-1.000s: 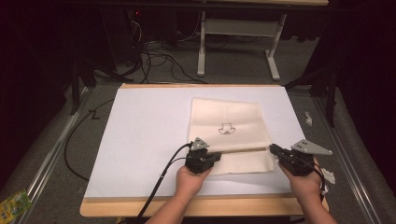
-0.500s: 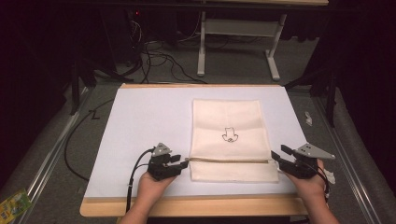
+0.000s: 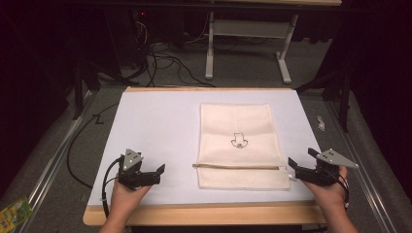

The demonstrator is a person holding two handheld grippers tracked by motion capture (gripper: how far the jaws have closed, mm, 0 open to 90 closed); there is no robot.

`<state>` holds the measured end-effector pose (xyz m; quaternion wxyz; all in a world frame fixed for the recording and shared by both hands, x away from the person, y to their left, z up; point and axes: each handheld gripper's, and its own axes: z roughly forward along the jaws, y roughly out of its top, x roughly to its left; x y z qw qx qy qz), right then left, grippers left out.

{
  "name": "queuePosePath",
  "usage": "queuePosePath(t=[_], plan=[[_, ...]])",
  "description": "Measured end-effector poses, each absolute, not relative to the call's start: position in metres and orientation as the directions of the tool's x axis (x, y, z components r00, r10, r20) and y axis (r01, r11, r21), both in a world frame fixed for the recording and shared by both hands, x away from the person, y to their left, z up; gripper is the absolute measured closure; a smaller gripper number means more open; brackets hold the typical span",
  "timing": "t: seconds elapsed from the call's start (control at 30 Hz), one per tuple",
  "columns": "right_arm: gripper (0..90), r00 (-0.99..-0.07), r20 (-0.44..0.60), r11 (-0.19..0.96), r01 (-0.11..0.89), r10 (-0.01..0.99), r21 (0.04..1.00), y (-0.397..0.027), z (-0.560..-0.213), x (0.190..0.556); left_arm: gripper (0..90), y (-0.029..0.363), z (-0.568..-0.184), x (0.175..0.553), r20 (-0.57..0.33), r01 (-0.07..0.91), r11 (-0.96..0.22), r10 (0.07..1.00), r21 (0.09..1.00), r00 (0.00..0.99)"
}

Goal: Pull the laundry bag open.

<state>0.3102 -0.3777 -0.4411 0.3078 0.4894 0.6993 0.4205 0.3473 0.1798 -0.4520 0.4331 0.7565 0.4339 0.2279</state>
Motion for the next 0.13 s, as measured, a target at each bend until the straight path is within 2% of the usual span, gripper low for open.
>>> queuePosePath(t=[0.13], plan=[[14.0,-0.335,-0.030,0.177,0.419,0.942,0.890,-0.3716,-0.4408,0.3097,1.3,0.1727,-0.4537,0.3484,0.040,0.434,-0.322,0.838,0.841,0.544]])
